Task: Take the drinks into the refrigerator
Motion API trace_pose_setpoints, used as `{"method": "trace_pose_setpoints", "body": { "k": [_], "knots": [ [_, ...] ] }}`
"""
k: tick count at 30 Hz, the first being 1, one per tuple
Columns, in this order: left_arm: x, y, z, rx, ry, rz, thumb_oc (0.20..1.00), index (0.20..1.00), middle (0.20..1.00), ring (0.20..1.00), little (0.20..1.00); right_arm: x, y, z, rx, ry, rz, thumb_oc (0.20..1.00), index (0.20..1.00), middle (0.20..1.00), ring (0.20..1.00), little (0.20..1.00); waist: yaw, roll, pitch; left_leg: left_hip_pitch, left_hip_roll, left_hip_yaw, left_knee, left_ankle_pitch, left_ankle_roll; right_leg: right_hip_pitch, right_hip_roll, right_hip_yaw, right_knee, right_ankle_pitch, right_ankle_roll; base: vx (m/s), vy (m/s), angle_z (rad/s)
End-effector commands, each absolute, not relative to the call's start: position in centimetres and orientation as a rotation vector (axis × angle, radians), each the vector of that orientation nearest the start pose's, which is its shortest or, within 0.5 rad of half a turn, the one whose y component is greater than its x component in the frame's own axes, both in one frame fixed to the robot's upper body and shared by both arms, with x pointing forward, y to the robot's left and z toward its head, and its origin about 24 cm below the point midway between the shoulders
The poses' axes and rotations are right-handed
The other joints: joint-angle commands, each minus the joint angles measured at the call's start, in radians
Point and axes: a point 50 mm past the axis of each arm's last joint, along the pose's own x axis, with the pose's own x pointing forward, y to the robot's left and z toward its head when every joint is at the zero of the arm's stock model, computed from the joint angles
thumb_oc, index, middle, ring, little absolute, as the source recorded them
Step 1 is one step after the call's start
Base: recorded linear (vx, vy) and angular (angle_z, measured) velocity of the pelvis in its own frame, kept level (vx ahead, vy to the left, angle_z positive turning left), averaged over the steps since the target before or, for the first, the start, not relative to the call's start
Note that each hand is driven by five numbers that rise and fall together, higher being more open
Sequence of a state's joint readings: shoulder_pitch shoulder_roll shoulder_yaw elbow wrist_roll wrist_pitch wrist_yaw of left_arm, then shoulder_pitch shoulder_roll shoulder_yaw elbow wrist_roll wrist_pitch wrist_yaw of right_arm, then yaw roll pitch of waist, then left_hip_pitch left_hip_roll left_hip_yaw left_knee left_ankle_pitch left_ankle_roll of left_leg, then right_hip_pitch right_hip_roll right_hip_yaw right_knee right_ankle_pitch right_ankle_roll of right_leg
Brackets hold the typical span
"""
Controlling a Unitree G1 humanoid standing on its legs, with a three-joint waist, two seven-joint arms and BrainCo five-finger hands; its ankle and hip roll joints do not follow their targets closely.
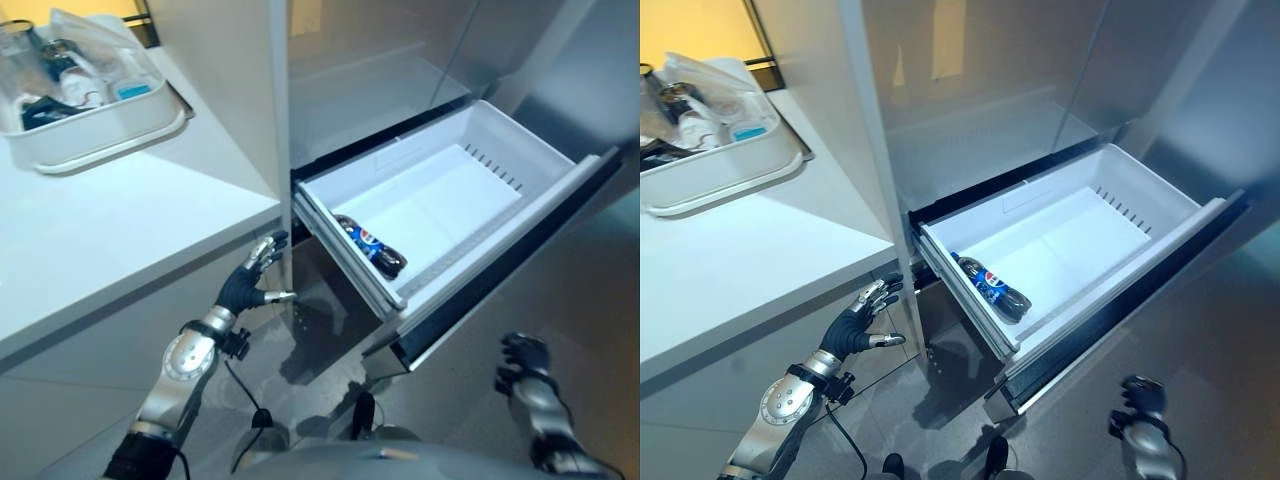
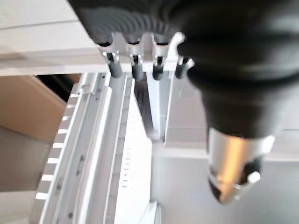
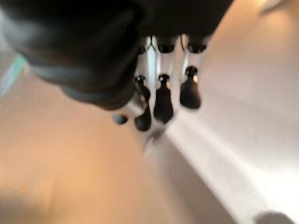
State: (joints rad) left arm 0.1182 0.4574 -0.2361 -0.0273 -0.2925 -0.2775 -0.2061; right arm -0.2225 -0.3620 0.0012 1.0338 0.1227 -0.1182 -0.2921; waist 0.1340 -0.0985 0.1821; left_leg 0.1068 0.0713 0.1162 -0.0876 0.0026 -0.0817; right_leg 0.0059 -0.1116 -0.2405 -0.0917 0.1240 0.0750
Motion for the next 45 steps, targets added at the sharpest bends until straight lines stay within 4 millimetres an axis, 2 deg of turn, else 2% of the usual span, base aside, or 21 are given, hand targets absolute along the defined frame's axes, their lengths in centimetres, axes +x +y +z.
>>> {"method": "trace_pose_setpoints", "body": {
  "k": [1, 5, 6, 8, 9, 15, 19, 20, 21, 22, 26, 28, 29, 31, 32, 33, 36, 37, 38, 42, 45],
  "knots": [
    [22.4, 16.1, 7.0, 0.097, -0.225, -0.484, 1.0, 1.0, 1.0, 1.0, 1.0, 30.9, -24.9, -0.5, -0.52, 0.29, -0.215, 0.2, 0.2, 0.2, 0.2, 0.2, 0.05, -0.006, 0.025, -0.014, -0.078, -0.028, 0.0, -0.061, 0.08, 0.049, 0.007, -0.048, 0.057, -0.057, 0.043, 0.02, -0.001, 0.11],
    [22.3, 16.0, 6.5, 0.076, -0.197, -0.482, 1.0, 1.0, 1.0, 1.0, 1.0, 35.7, -18.0, 5.4, -0.771, 0.018, 0.064, 0.2, 0.2, 0.2, 0.2, 0.2, 0.098, -0.016, 0.029, -0.02, -0.082, -0.047, 0.0, -0.052, 0.08, 0.059, 0.0, -0.069, 0.05, -0.053, 0.041, 0.0, -0.002, 0.06],
    [22.3, 16.0, 6.5, 0.077, -0.197, -0.481, 1.0, 1.0, 1.0, 1.0, 1.0, 35.8, -18.0, 5.4, -0.772, 0.017, 0.064, 0.2, 0.2, 0.2, 0.2, 0.2, 0.096, -0.016, 0.03, -0.021, -0.082, -0.048, 0.0, -0.052, 0.08, 0.059, 0.0, -0.07, 0.05, -0.053, 0.041, 0.0, -0.002, 0.08],
    [22.3, 15.8, 6.4, 0.063, -0.194, -0.485, 1.0, 1.0, 1.0, 1.0, 1.0, 36.8, -14.8, 7.5, -0.917, -0.093, 0.192, 0.2, 0.2, 0.2, 0.2, 0.2, 0.121, -0.016, 0.032, -0.019, -0.082, -0.059, 0.0, -0.053, 0.078, 0.066, -0.001, -0.081, 0.05, -0.056, 0.04, 0.01, -0.005, 0.14],
    [22.3, 15.8, 6.5, 0.064, -0.196, -0.484, 1.0, 1.0, 1.0, 1.0, 1.0, 37.0, -14.3, 7.9, -0.947, -0.113, 0.209, 0.2, 0.2, 0.2, 0.2, 0.2, 0.124, -0.019, 0.031, -0.026, -0.085, -0.063, 0.0, -0.046, 0.079, 0.063, -0.004, -0.087, 0.049, -0.052, 0.04, 0.0, -0.005, 0.17],
    [22.5, 15.7, 6.2, 0.08, -0.188, -0.481, 1.0, 1.0, 1.0, 1.0, 1.0, 35.5, -4.7, 12.5, -1.083, -0.472, 0.521, 0.2, 0.2, 0.2, 0.2, 0.2, 0.146, -0.024, 0.028, -0.024, -0.086, -0.075, 0.0, -0.043, 0.077, 0.069, -0.008, -0.098, 0.048, -0.051, 0.036, -0.01, 0.0, 0.11],
    [22.4, 15.7, 5.9, 0.091, -0.181, -0.466, 1.0, 1.0, 1.0, 1.0, 1.0, 34.5, -3.5, 12.4, -1.051, -0.502, 0.58, 0.2, 0.2, 0.2, 0.2, 0.2, 0.143, -0.021, 0.025, -0.022, -0.087, -0.077, 0.0, -0.044, 0.077, 0.073, -0.011, -0.102, 0.047, -0.052, 0.034, -0.01, 0.0, 0.13],
    [22.4, 15.8, 5.9, 0.094, -0.181, -0.46, 1.0, 1.0, 1.0, 1.0, 1.0, 34.5, -3.7, 12.0, -1.052, -0.485, 0.58, 0.2, 0.2, 0.2, 0.2, 0.2, 0.141, -0.019, 0.024, -0.021, -0.087, -0.077, 0.0, -0.045, 0.078, 0.074, -0.011, -0.103, 0.047, -0.052, 0.035, -0.01, 0.006, 0.07],
    [22.4, 15.9, 5.9, 0.097, -0.179, -0.458, 1.0, 1.0, 1.0, 1.0, 1.0, 34.4, -4.1, 11.5, -1.05, -0.467, 0.573, 0.307, 0.307, 0.307, 0.307, 0.307, 0.14, -0.018, 0.023, -0.019, -0.087, -0.077, 0.0, -0.046, 0.078, 0.074, -0.012, -0.105, 0.048, -0.052, 0.035, -0.02, 0.009, 0.1],
    [22.4, 15.9, 5.7, 0.103, -0.169, -0.454, 1.0, 1.0, 1.0, 1.0, 1.0, 34.5, -5.2, 10.1, -1.032, -0.391, 0.548, 1.0, 1.0, 1.0, 1.0, 1.0, 0.134, -0.015, 0.022, -0.017, -0.088, -0.076, 0.0, -0.046, 0.079, 0.075, -0.013, -0.104, 0.05, -0.053, 0.036, -0.01, 0.008, 0.07],
    [22.3, 16.1, 5.0, 0.123, -0.14, -0.443, 1.0, 1.0, 1.0, 1.0, 1.0, 34.0, -7.8, 6.8, -0.987, -0.238, 0.485, 1.0, 1.0, 1.0, 1.0, 1.0, 0.119, -0.009, 0.018, -0.011, -0.089, -0.073, 0.0, -0.048, 0.08, 0.078, -0.015, -0.102, 0.054, -0.055, 0.036, -0.01, 0.009, 0.04],
    [22.2, 16.2, 3.9, 0.125, -0.09, -0.42, 1.0, 1.0, 1.0, 1.0, 1.0, 33.1, -10.1, 2.9, -0.927, -0.056, 0.426, 1.0, 1.0, 1.0, 1.0, 1.0, 0.11, -0.005, 0.016, -0.009, -0.089, -0.074, 0.0, -0.048, 0.08, 0.08, -0.017, -0.104, 0.056, -0.056, 0.036, 0.0, 0.0, 0.0],
    [22.2, 16.2, 3.9, 0.126, -0.09, -0.42, 1.0, 1.0, 1.0, 1.0, 1.0, 33.1, -10.1, 2.9, -0.927, -0.056, 0.426, 1.0, 1.0, 1.0, 1.0, 1.0, 0.11, -0.005, 0.016, -0.009, -0.089, -0.074, 0.0, -0.049, 0.08, 0.08, -0.017, -0.104, 0.056, -0.056, 0.036, 0.0, 0.0, 0.0],
    [22.0, 16.6, 2.3, 0.097, -0.023, -0.358, 1.0, 1.0, 1.0, 1.0, 1.0, 30.6, -13.4, -2.4, -0.743, 0.217, 0.276, 1.0, 1.0, 1.0, 1.0, 1.0, 0.095, 0.003, 0.018, 0.001, -0.086, -0.071, 0.0, -0.053, 0.079, 0.085, -0.015, -0.102, 0.061, -0.06, 0.036, 0.0, 0.0, 0.0],
    [22.0, 16.6, 2.3, 0.097, -0.024, -0.358, 1.0, 1.0, 1.0, 1.0, 1.0, 30.6, -13.4, -2.4, -0.742, 0.217, 0.275, 1.0, 1.0, 1.0, 1.0, 1.0, 0.094, 0.001, 0.015, -0.005, -0.089, -0.072, 0.0, -0.048, 0.08, 0.08, -0.017, -0.103, 0.06, -0.056, 0.036, 0.0, 0.0, 0.0],
    [21.9, 16.7, 0.9, 0.132, 0.028, -0.309, 1.0, 1.0, 1.0, 1.0, 1.0, 27.1, -15.3, -7.0, -0.618, 0.454, 0.197, 1.0, 1.0, 1.0, 1.0, 1.0, 0.08, 0.006, 0.015, -0.002, -0.087, -0.07, 0.0, -0.049, 0.08, 0.08, -0.016, -0.101, 0.062, -0.059, 0.036, 0.0, 0.0, 0.0],
    [21.2, 17.0, -2.3, 0.096, 0.171, -0.213, 1.0, 1.0, 1.0, 1.0, 1.0, 21.4, -17.1, -12.0, -0.447, 0.768, 0.07, 1.0, 1.0, 1.0, 1.0, 1.0, 0.065, 0.015, 0.015, 0.01, -0.084, -0.067, 0.0, -0.054, 0.079, 0.087, -0.012, -0.101, 0.064, -0.065, 0.034, 0.0, 0.0, -0.02],
    [21.3, 17.0, -2.3, 0.096, 0.17, -0.213, 1.0, 1.0, 1.0, 1.0, 1.0, 21.4, -17.1, -12.0, -0.447, 0.767, 0.069, 1.0, 1.0, 1.0, 1.0, 1.0, 0.063, 0.013, 0.013, 0.003, -0.086, -0.068, 0.0, -0.049, 0.08, 0.082, -0.014, -0.102, 0.063, -0.062, 0.034, 0.02, 0.004, -0.07],
    [20.7, 17.3, -4.7, 0.171, 0.278, -0.171, 1.0, 1.0, 1.0, 1.0, 1.0, 17.8, -17.7, -14.0, -0.374, 0.91, 0.005, 1.0, 1.0, 1.0, 1.0, 1.0, 0.048, 0.02, 0.011, 0.014, -0.083, -0.063, 0.0, -0.056, 0.078, 0.088, -0.01, -0.098, 0.064, -0.068, 0.034, 0.01, 0.013, -0.09],
    [18.3, 18.1, -10.0, 0.158, 0.574, -0.077, 1.0, 1.0, 1.0, 1.0, 1.0, 11.0, -19.5, -16.5, -0.214, 1.169, -0.178, 1.0, 1.0, 1.0, 1.0, 1.0, 0.012, 0.033, -0.002, 0.02, -0.083, -0.052, 0.0, -0.058, 0.077, 0.087, -0.006, -0.09, 0.065, -0.071, 0.032, 0.01, 0.02, -0.08],
    [17.5, 18.5, -11.9, 0.169, 0.697, -0.023, 1.0, 1.0, 1.0, 1.0, 1.0, 8.9, -19.9, -17.0, -0.198, 1.236, -0.212, 1.0, 1.0, 1.0, 1.0, 1.0, -0.011, 0.044, -0.01, 0.031, -0.08, -0.041, 0.0, -0.064, 0.075, 0.092, -0.002, -0.081, 0.066, -0.076, 0.03, 0.01, 0.008, 0.02]
  ]
}}
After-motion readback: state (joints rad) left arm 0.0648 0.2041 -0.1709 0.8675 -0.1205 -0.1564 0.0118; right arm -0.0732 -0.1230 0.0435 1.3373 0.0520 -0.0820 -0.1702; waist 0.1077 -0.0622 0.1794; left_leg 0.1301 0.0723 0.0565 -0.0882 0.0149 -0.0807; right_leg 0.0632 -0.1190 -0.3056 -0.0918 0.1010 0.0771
